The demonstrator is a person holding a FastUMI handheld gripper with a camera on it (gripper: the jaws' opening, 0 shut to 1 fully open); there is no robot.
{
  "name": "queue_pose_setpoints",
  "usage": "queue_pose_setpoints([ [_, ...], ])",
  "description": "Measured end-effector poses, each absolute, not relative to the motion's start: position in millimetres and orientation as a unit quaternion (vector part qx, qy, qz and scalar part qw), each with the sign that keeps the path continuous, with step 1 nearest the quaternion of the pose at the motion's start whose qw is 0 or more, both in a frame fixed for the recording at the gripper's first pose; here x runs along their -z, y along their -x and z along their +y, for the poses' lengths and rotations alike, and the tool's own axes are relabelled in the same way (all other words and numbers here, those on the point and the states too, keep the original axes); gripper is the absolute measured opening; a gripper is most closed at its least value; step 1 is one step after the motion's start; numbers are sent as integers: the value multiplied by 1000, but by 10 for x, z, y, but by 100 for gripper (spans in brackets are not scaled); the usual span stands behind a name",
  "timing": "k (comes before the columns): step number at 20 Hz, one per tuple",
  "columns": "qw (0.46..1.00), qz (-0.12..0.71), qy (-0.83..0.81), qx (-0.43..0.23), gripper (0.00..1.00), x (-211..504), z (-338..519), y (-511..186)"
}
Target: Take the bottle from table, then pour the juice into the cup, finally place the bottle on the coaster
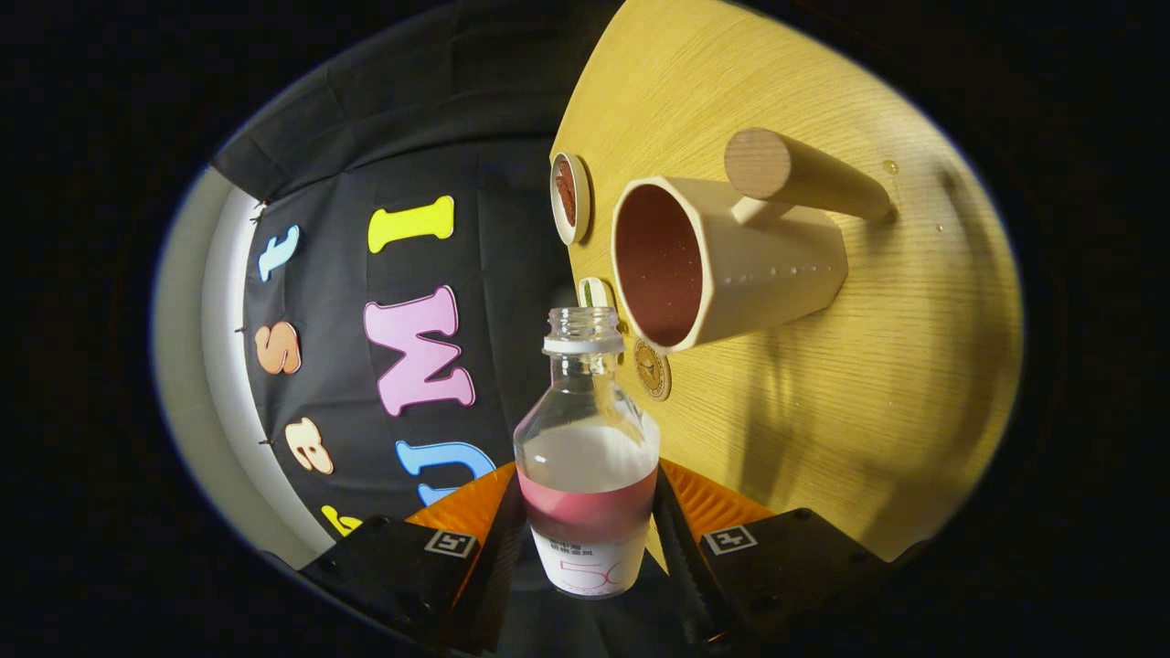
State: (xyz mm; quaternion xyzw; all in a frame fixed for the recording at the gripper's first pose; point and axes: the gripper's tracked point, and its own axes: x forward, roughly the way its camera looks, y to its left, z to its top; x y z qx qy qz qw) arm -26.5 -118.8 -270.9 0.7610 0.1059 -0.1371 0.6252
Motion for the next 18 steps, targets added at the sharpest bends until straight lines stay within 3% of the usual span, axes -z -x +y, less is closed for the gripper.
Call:
queue_pose_setpoints([
  [18,526,94,-834,138,75,2633,-1337,328],
])
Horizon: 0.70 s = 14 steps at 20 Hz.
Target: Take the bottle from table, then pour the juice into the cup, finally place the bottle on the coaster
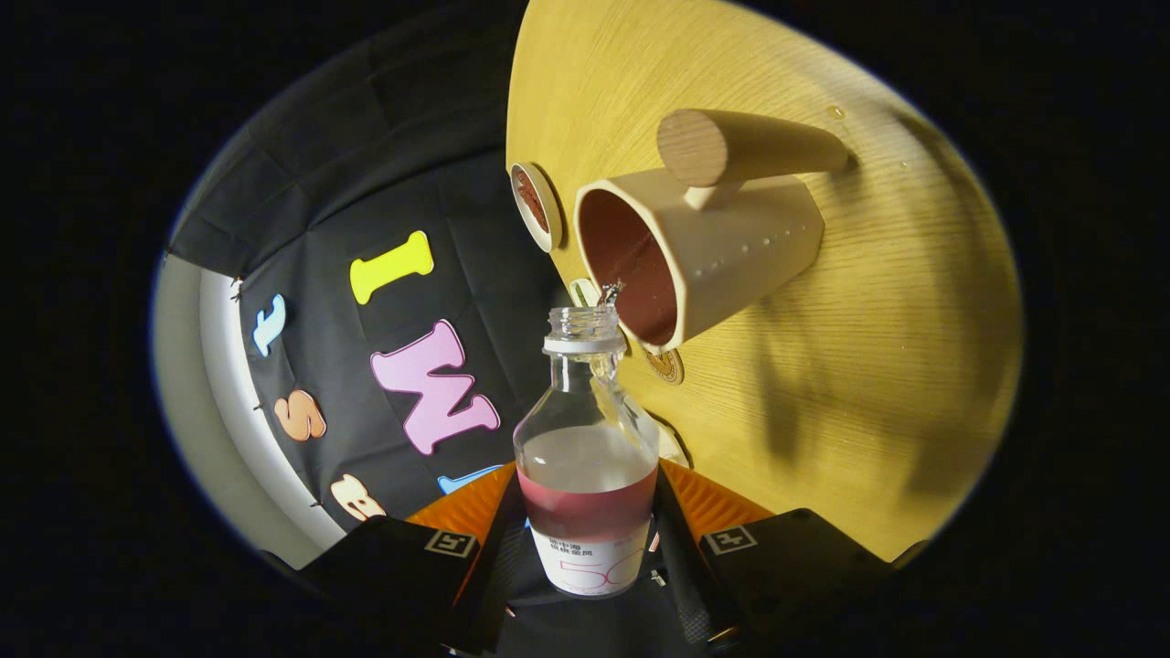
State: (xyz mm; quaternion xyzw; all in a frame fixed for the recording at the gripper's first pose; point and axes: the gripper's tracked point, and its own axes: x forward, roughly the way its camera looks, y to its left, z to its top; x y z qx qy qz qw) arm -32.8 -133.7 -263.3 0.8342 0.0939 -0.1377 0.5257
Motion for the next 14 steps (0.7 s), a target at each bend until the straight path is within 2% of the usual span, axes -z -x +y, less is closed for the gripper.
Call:
queue_pose_setpoints([
  [6,502,94,-849,135,75,2618,-1416,367],
  [14,433,94,-885,140,75,2509,-1387,241],
])
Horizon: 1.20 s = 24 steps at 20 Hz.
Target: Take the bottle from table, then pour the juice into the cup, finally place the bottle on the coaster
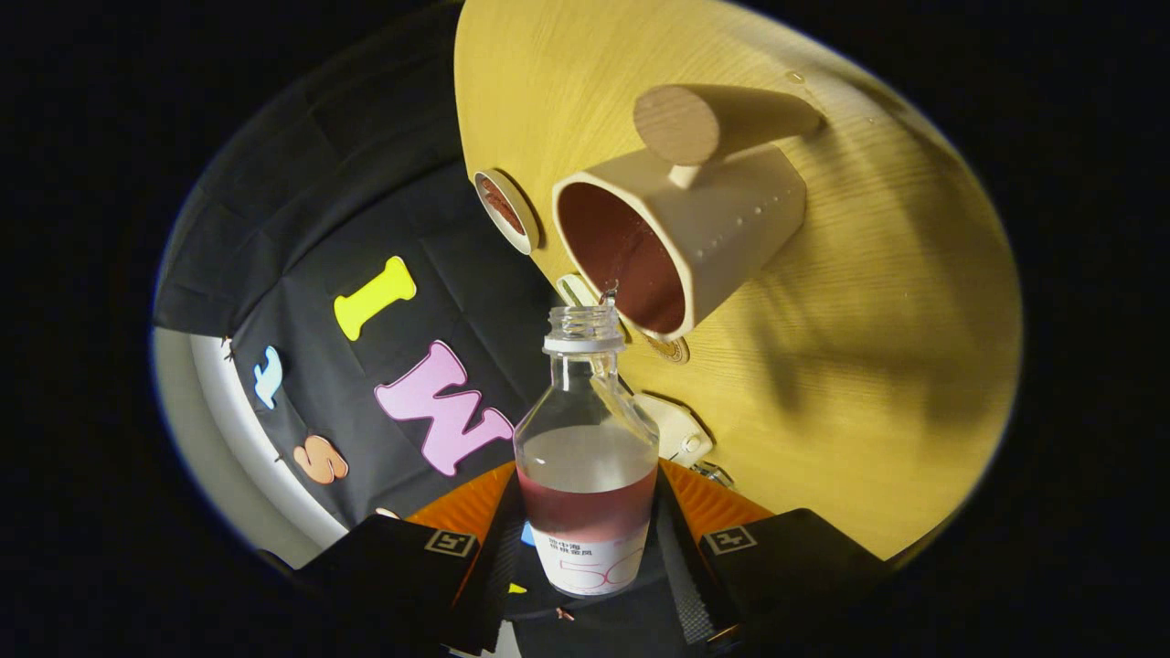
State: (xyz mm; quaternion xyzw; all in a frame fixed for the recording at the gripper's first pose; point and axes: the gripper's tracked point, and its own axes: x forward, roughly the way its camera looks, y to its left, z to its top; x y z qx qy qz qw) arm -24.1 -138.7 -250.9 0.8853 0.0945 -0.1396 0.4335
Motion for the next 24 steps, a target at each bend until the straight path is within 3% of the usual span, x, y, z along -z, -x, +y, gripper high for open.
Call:
queue_pose_setpoints([
  [12,344,16,-926,156,75,2185,-1744,87],
  [24,332,23,-931,149,75,2097,-1785,11],
])
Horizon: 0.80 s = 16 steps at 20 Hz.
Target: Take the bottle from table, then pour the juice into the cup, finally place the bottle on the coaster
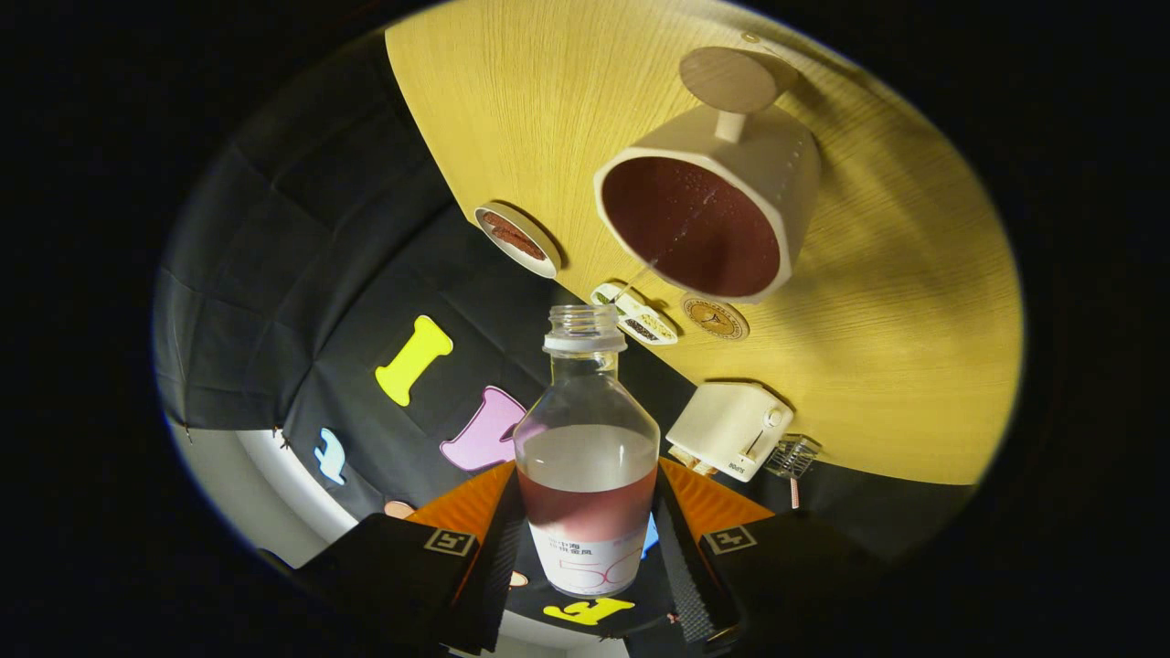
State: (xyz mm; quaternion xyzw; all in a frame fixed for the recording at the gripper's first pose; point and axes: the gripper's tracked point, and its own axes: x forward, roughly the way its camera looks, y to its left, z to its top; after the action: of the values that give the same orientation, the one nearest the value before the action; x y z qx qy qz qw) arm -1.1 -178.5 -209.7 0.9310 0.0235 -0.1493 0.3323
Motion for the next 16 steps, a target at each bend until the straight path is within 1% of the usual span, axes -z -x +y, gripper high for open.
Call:
queue_pose_setpoints([
  [3,355,25,-921,155,75,2138,-1702,22],
  [6,410,41,-894,174,75,2295,-1595,75],
  [7,438,45,-879,182,75,2322,-1556,94],
  [10,546,66,-806,216,75,2514,-1477,166],
  [14,674,51,-707,206,75,2316,-1419,113],
  [16,741,38,-633,221,75,2270,-1466,103],
])
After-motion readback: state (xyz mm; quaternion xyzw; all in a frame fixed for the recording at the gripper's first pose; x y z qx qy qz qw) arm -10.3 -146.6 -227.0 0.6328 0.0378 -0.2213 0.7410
